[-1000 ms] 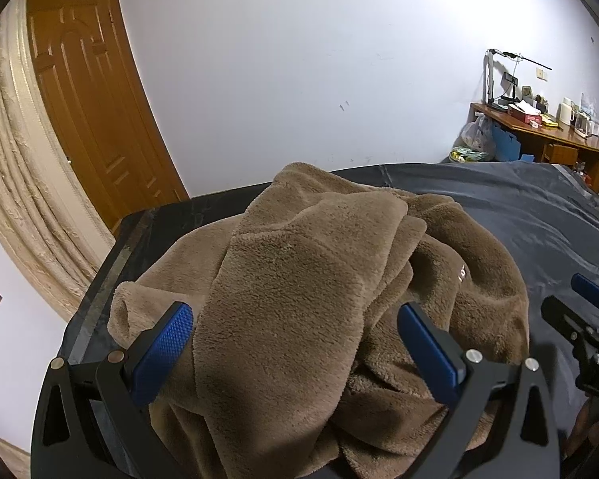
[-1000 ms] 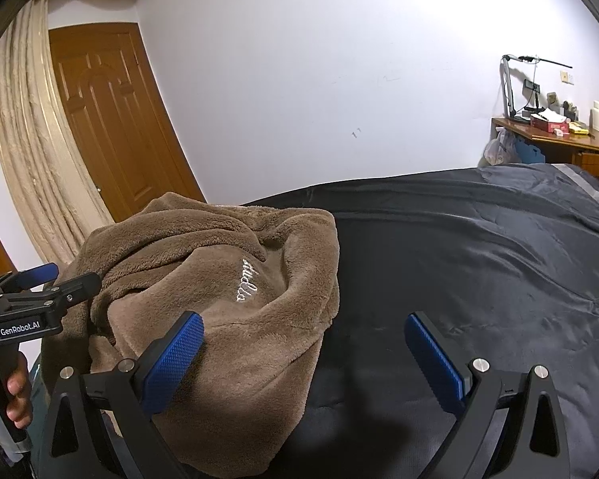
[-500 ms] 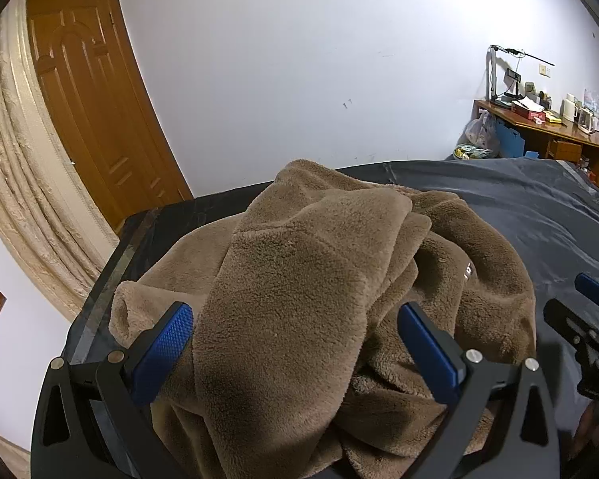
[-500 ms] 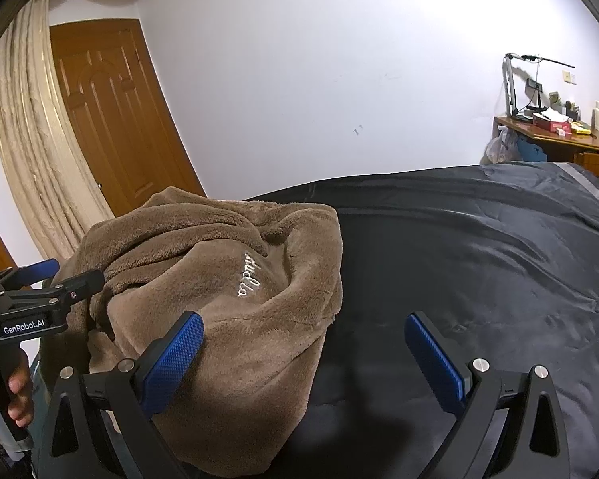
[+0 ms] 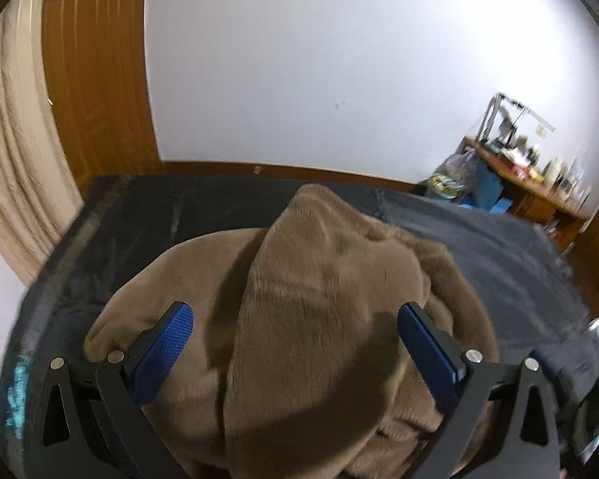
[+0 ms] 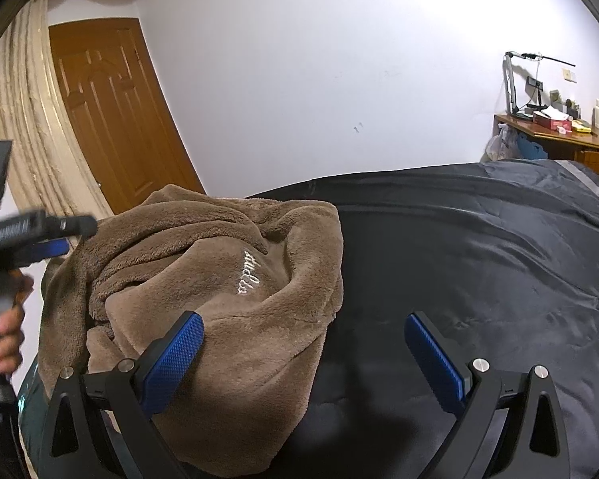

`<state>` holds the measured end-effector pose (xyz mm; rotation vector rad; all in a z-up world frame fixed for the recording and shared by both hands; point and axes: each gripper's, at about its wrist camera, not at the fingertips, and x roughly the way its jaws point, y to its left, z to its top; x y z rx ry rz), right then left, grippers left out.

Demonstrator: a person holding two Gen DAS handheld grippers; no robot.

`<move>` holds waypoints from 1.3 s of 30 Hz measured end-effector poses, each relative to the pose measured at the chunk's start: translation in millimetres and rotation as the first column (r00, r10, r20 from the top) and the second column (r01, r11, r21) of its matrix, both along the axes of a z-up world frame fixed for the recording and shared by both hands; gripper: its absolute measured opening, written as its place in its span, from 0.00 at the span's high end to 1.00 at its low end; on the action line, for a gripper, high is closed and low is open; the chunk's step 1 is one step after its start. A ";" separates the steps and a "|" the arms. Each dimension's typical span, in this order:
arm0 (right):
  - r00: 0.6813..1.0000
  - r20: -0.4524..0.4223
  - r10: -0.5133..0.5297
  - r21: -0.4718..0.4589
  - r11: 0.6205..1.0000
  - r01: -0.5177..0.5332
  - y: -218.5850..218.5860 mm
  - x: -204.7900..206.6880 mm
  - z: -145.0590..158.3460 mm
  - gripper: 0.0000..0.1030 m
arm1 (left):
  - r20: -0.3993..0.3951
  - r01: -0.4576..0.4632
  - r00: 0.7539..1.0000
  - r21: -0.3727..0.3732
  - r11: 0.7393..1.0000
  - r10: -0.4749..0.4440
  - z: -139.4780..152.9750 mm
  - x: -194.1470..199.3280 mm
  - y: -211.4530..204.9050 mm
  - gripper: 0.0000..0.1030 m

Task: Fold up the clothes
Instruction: 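Close the left gripper on a fold of the brown fleece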

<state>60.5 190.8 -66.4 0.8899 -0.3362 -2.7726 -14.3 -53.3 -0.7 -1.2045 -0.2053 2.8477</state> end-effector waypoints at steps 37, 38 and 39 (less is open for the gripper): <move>0.999 -0.005 0.034 0.016 0.999 -0.034 -8.8 -0.1 -1.0 0.01 | 0.169 0.099 0.954 0.605 0.790 -0.250 -61.8 -33.6 -69.7 0.48; 0.999 -0.007 0.034 0.016 0.999 -0.034 -8.9 0.2 -0.7 0.01 | 0.177 0.109 0.949 0.593 0.797 -0.261 -62.5 -34.3 -63.0 0.61; 0.999 -0.009 0.034 0.017 0.999 -0.034 -9.0 0.1 -0.7 0.01 | 0.177 0.122 0.946 0.583 0.803 -0.272 -63.5 -31.9 -59.7 0.65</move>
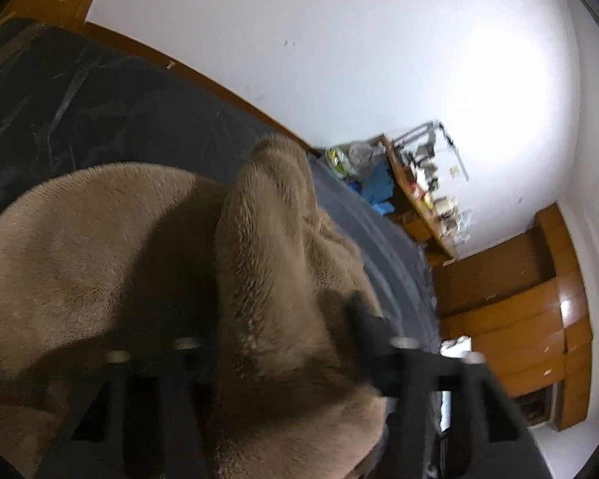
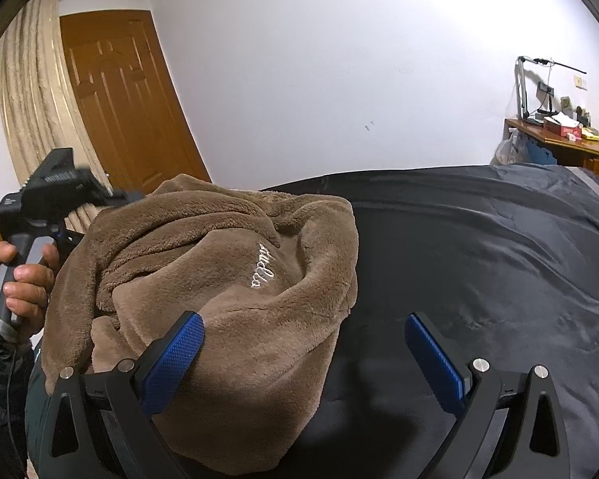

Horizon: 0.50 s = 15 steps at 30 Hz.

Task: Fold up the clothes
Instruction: 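Close the left gripper on a fold of the brown fleece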

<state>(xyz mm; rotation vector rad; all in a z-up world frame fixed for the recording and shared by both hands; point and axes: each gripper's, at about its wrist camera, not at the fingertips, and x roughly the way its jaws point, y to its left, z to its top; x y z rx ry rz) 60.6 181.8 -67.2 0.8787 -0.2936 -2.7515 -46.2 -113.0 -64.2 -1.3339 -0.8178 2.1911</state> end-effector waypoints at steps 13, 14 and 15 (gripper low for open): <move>0.999 -0.009 -0.033 0.003 0.999 0.033 6.5 -3.7 -2.9 0.01 | -0.397 -0.173 0.915 -0.543 0.822 -0.070 44.0 82.5 63.3 0.86; 0.999 -0.012 -0.036 0.002 0.999 0.036 7.2 -3.6 -2.8 0.01 | -0.419 -0.191 0.905 -0.558 0.807 -0.076 45.6 90.9 64.3 0.86; 0.999 -0.013 -0.038 0.002 0.999 0.038 7.8 -3.8 -2.4 0.01 | -0.435 -0.207 0.897 -0.567 0.797 -0.077 47.5 97.4 63.7 0.86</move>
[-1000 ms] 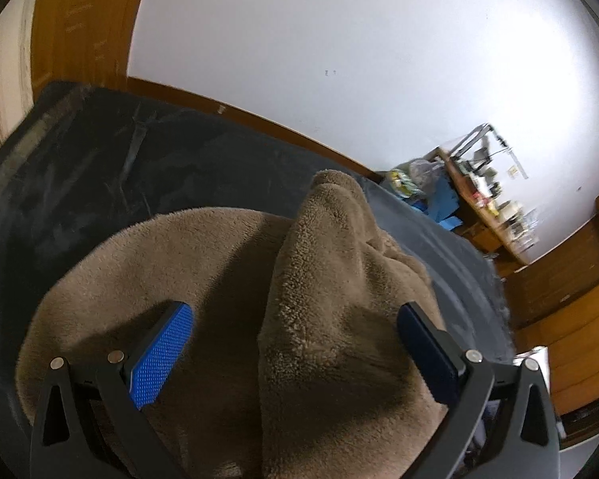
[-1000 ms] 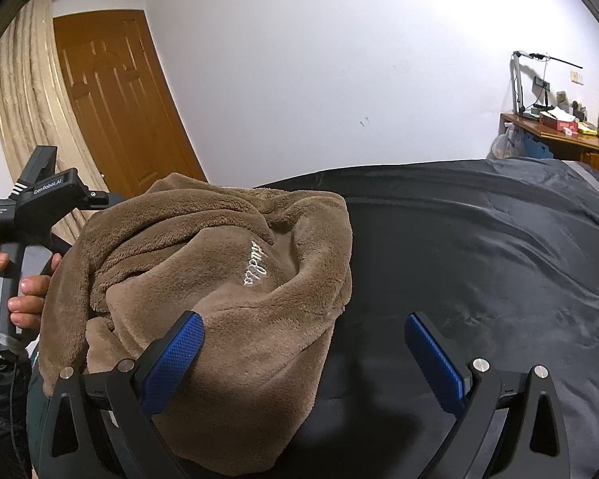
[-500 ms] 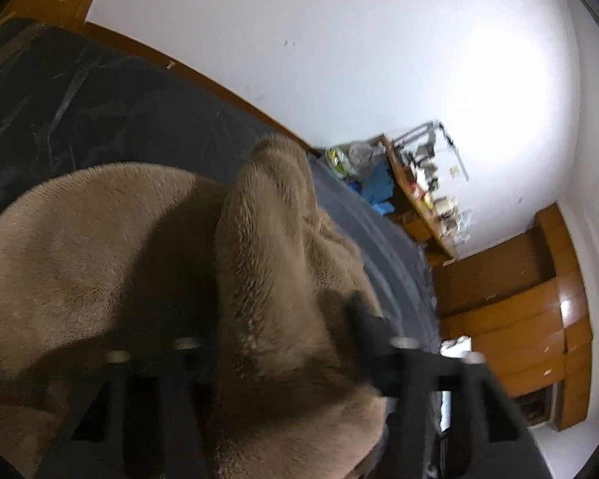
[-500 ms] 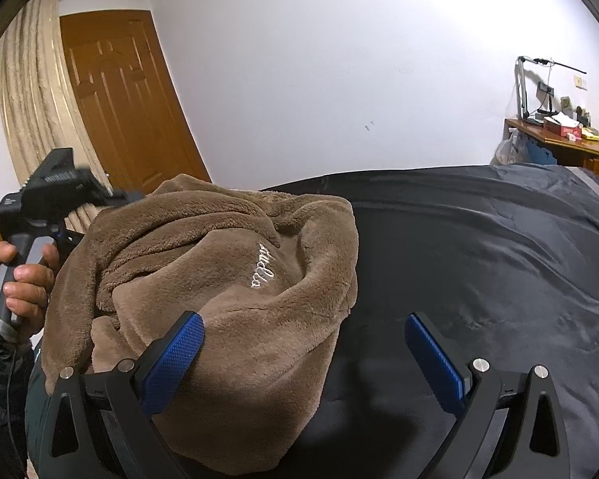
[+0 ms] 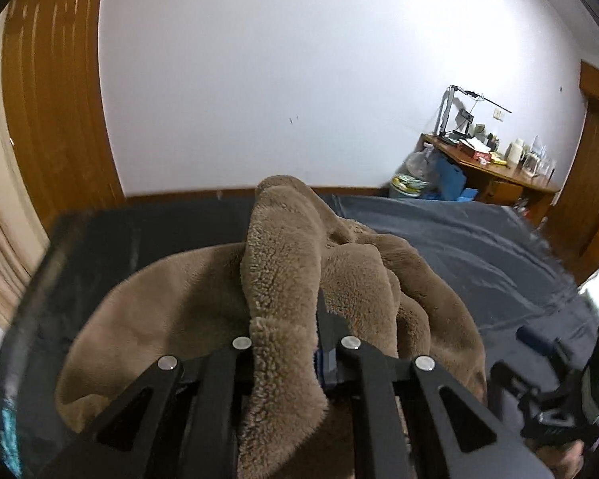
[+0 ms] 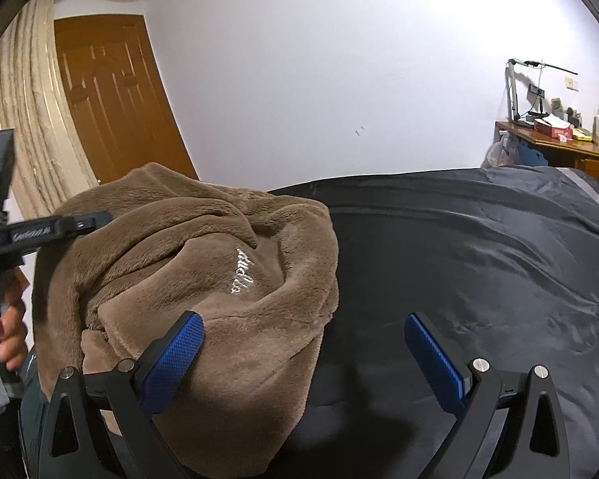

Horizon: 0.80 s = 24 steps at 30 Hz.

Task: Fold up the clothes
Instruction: 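Close the left gripper on a fold of the brown fleece, then lift the fleece with the left gripper while the right gripper grasps another edge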

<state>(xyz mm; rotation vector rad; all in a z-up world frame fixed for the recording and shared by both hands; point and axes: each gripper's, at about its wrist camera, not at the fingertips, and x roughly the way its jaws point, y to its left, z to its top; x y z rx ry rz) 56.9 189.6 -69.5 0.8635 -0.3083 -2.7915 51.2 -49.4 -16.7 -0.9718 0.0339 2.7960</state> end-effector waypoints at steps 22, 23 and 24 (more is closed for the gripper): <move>0.999 -0.047 -0.021 0.091 0.996 0.025 -4.3 1.8 0.2 0.01 | -0.121 -0.087 0.988 0.091 0.992 0.098 54.4 87.6 -49.2 0.86; 0.999 -0.048 -0.020 0.099 0.995 0.025 -4.9 1.8 -0.1 0.01 | -0.116 -0.085 0.988 0.103 0.991 0.097 54.5 92.5 -55.6 0.86; 0.999 -0.050 -0.014 0.095 0.995 0.019 -4.3 1.6 0.3 0.01 | -0.112 -0.081 0.989 0.111 0.990 0.094 54.4 96.9 -61.4 0.86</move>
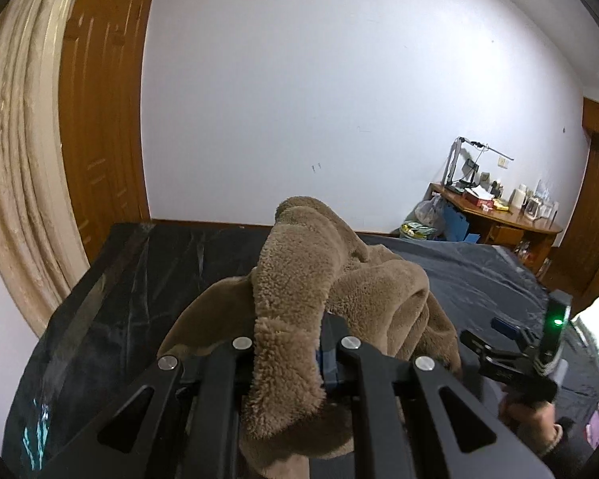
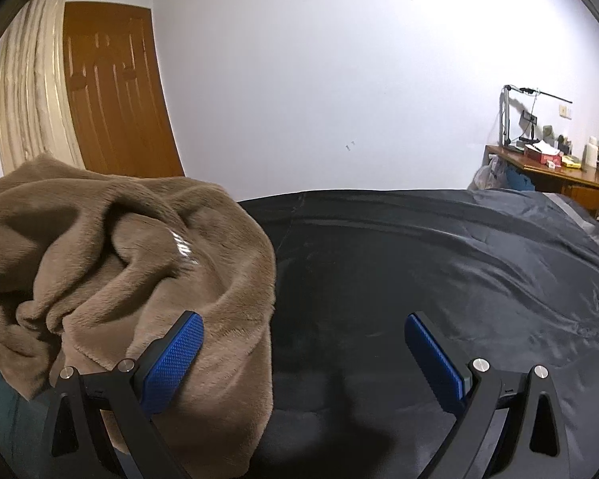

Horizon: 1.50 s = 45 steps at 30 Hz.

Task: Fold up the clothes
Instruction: 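Lift the fleece with the left gripper while the right gripper grasps another edge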

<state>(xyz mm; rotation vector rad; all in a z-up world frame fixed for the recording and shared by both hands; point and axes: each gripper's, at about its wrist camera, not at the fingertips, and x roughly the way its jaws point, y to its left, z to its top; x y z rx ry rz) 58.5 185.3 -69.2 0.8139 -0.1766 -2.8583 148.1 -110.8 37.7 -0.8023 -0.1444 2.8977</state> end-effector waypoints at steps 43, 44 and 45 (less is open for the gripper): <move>0.670 0.003 0.743 -0.183 0.659 -0.730 -82.7 34.2 27.2 0.20 | 0.241 -0.171 0.965 0.287 0.943 0.102 -124.0 94.4 -203.3 0.83; 0.688 0.013 0.725 -0.194 0.677 -0.710 -81.2 27.6 23.7 0.20 | 0.240 -0.173 0.965 0.285 0.943 0.105 -123.8 95.8 -204.2 0.83; 0.706 0.023 0.708 -0.204 0.695 -0.690 -79.7 21.0 20.2 0.20 | 0.239 -0.176 0.965 0.283 0.943 0.108 -123.6 97.3 -205.2 0.83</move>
